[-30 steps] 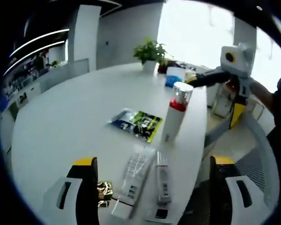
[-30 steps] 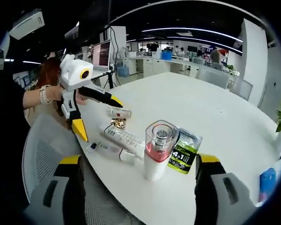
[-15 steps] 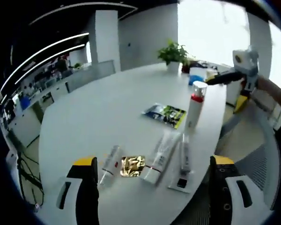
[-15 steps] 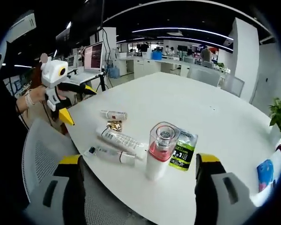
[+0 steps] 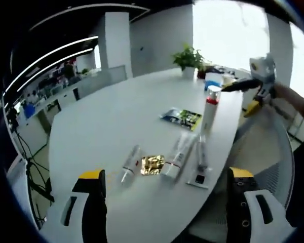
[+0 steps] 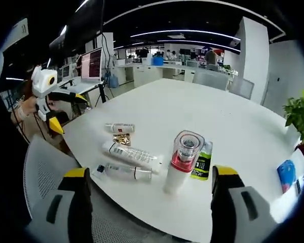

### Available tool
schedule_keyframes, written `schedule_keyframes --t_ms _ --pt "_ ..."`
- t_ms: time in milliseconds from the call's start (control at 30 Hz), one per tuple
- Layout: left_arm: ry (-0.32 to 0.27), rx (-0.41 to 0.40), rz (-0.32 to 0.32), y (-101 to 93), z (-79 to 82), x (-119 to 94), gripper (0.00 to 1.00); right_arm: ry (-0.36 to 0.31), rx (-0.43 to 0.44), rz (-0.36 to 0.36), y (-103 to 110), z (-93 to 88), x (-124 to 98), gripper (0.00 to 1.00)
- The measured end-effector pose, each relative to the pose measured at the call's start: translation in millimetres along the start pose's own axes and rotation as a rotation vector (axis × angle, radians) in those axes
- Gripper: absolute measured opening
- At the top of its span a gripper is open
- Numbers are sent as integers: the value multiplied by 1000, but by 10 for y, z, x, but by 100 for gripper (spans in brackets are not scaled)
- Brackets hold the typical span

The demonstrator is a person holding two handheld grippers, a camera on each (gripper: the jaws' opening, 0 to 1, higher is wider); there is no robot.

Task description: Arrange the skincare products in the storage area until every visible bottle or jar stands upright without overlapping.

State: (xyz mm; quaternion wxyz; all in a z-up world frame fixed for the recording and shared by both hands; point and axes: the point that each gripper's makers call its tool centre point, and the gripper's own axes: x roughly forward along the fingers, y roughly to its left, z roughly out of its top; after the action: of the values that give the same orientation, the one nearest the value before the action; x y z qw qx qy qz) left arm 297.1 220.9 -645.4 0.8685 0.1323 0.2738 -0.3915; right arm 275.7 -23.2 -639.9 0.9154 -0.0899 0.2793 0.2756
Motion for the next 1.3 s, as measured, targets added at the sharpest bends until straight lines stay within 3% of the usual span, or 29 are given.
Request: schedule_keyframes --t_ms 367,567,833,967,1167,1300 --pt "18 18 6 -121 -6 87 97 12 -6 10 25 -81 -81 100" --pt "61 24 29 -198 -2 214 97 7 -7 98 21 -113 -83 100" --pt "109 -2 45 -362 -3 345 97 2 -32 149 -84 -104 -41 100" --pt "103 35 57 -392 50 419 97 13 -43 151 -158 -147 -54 100" --pt "131 94 62 -384 88 608 83 0 -59 190 -205 -198 -85 100" --pt "160 118 19 -454 125 770 76 46 -64 221 -203 -311 -94 100"
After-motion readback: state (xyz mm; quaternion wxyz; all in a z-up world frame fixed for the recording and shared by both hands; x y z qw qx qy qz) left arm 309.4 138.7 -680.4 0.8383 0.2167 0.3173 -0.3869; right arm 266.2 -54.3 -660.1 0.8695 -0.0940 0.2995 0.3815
